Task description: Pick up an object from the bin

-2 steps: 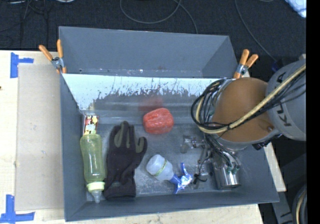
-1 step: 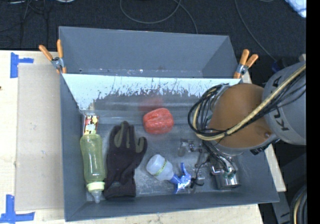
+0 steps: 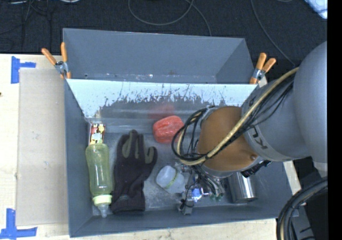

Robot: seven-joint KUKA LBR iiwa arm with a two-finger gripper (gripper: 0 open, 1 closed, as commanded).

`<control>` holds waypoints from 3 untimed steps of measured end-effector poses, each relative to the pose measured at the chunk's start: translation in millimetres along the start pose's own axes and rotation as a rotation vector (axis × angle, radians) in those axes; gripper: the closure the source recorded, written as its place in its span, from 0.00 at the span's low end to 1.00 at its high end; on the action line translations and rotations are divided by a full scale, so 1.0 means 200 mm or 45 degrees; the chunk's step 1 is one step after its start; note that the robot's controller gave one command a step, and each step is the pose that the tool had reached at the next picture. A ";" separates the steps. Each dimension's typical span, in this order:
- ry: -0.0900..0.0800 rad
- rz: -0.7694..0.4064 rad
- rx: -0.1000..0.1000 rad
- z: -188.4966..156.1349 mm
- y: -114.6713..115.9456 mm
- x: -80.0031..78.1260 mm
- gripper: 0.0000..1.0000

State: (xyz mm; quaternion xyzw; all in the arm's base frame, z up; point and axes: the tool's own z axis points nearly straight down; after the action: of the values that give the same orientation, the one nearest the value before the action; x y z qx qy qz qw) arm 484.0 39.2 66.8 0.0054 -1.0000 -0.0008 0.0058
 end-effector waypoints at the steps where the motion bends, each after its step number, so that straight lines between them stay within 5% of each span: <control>1: -0.006 0.248 0.000 -0.01 -0.11 -0.01 1.00; 3: 0.005 0.247 0.001 -0.07 -0.11 0.01 1.00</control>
Offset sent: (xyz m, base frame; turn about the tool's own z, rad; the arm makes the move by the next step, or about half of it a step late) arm 0.0000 0.0000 0.0000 0.0000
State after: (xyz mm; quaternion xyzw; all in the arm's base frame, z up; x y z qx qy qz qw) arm 482.9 17.2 80.0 -0.0916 -0.9958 0.0001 0.0077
